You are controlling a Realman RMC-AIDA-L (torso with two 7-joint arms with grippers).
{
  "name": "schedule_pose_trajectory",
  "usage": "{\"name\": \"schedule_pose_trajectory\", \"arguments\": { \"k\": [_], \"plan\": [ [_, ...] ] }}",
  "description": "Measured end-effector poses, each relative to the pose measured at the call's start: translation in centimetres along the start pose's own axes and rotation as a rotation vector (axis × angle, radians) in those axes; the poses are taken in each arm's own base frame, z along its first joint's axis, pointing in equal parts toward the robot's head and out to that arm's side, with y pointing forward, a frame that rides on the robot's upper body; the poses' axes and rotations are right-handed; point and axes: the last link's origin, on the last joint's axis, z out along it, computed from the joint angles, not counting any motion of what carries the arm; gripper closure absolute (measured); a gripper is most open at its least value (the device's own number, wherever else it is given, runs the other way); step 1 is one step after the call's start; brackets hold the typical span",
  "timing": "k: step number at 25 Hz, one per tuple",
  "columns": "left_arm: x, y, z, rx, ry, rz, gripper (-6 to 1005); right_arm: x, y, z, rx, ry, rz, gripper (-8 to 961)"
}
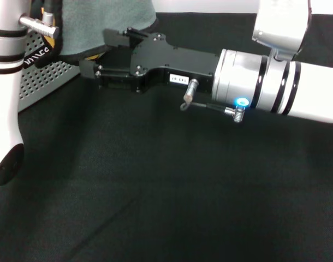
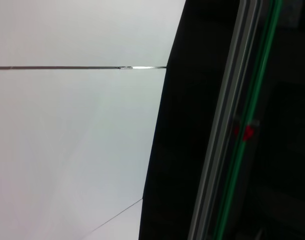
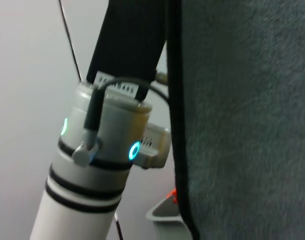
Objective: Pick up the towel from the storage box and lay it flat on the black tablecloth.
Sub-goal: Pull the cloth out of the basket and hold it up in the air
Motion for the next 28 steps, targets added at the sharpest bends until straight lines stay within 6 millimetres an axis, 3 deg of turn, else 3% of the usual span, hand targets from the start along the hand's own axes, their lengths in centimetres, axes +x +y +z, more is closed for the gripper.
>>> {"name": "schedule_pose_trajectory", "arguments": {
  "k": [12,28],
  "plan": [
    [0.6,0.0,-0.3,0.006,0.026,0.008,984,1.8,1.8,-0.8,-0.072,0.024,0.026,87],
    [0.2,0.2,0.2,-0.009,0.024,-0.010,984,2.4,1.9,-0.3,-0.077,0.064,-0.004,94]
  ]
}}
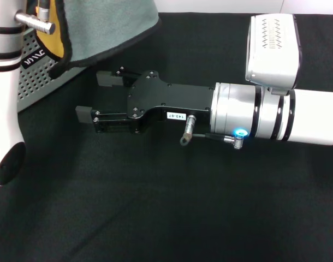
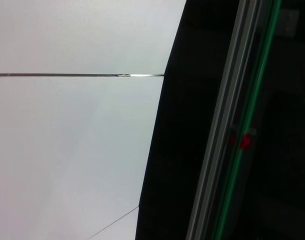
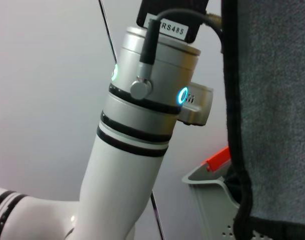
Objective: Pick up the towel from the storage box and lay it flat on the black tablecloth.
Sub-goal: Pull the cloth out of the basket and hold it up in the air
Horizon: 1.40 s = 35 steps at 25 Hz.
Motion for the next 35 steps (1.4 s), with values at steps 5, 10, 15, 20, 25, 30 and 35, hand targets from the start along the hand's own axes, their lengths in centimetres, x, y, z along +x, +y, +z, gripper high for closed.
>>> {"name": "schedule_pose_trajectory", "arguments": {
  "k": [5,10,15,20,25,30,35],
  "plan": [
    [-0.4,-0.1,0.0,0.003,0.002,-0.023,983,-0.3,-0.2,0.2,0.002,-0.002,-0.019,95],
    [-0.9,-0.1,0.1,-0.001,-0.003,-0.043,984,-0.6,-0.4,0.3,0.008,-0.009,-0.030,96],
    [-1.4,0.0,0.2,-0.004,-0.015,-0.064,984,-0.9,-0.6,0.6,0.016,-0.006,-0.049,97],
    [-1.7,0.0,0.2,-0.005,-0.021,-0.079,984,-1.3,-0.7,0.8,0.017,-0.016,-0.062,97],
    [-1.8,0.0,0.3,-0.008,-0.026,-0.084,983,-1.4,-0.7,0.9,0.015,-0.019,-0.072,98],
    [-1.8,0.0,0.4,-0.010,-0.027,-0.085,983,-1.7,-0.9,0.8,0.035,-0.047,-0.083,174],
    [-1.8,0.0,0.4,-0.011,-0.021,-0.086,983,-1.5,-1.3,0.0,0.066,-0.072,-0.058,494]
  ]
}}
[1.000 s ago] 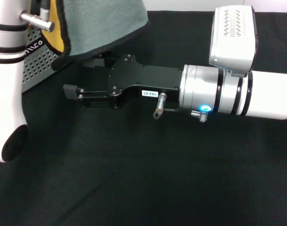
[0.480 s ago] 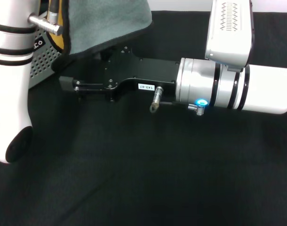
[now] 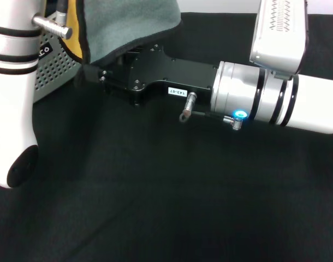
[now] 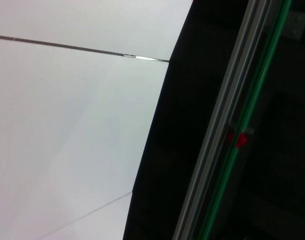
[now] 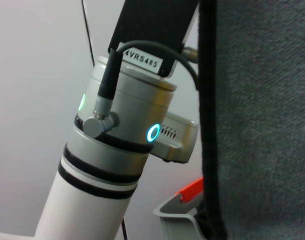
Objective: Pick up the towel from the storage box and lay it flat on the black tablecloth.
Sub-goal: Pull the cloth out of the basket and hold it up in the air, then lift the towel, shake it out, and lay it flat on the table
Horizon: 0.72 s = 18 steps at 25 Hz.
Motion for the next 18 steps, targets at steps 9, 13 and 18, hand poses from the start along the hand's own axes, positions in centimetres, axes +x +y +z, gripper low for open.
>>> {"name": "schedule_pose_trajectory", "arguments": {
  "k": [9,13,18],
  "plan": [
    [0.7,0.1,-0.3,0.005,0.029,0.015,983,-0.1,-0.3,-0.3,0.009,-0.009,0.026,754],
    [1.4,0.1,-0.7,0.016,0.046,0.034,983,-0.1,-0.2,-1.3,-0.025,-0.043,0.088,835],
    [2.5,-0.1,-2.1,0.055,0.075,0.069,983,-0.7,-0.6,-3.5,-0.070,-0.105,0.199,913]
  ]
}}
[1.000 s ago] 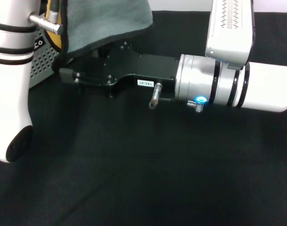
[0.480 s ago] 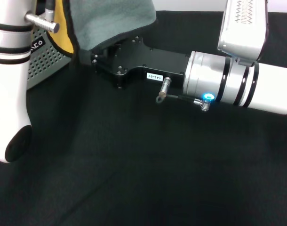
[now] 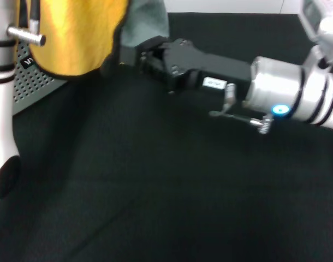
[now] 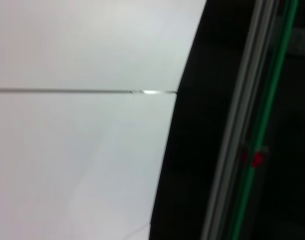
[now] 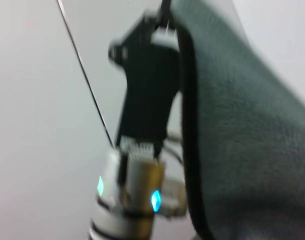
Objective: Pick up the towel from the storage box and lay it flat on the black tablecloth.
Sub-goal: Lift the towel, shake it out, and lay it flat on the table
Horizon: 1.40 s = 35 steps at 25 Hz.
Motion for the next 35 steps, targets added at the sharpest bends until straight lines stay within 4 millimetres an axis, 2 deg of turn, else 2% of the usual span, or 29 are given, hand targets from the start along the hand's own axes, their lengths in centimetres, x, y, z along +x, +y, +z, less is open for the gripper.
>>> {"name": "schedule_pose_trajectory", "arguments": {
  "k": [5,11,16,27,35],
  "plan": [
    [1.0,-0.5,-2.5,0.066,0.011,0.038,984,-1.1,0.1,-3.0,-0.058,-0.065,0.109,938],
    [2.6,0.2,-5.7,0.101,0.051,0.092,984,-2.0,0.2,-6.9,-0.049,-0.146,0.190,938],
    [3.1,1.0,-7.0,0.099,0.067,0.111,984,-2.5,0.6,-9.3,-0.065,-0.180,0.257,937],
    [2.4,1.4,-8.3,0.093,0.011,0.086,984,-2.9,1.4,-10.7,-0.118,-0.219,0.317,937],
    [1.5,2.8,-9.8,0.066,-0.077,0.092,983,-2.6,2.8,-11.9,-0.162,-0.209,0.332,936]
  ]
}}
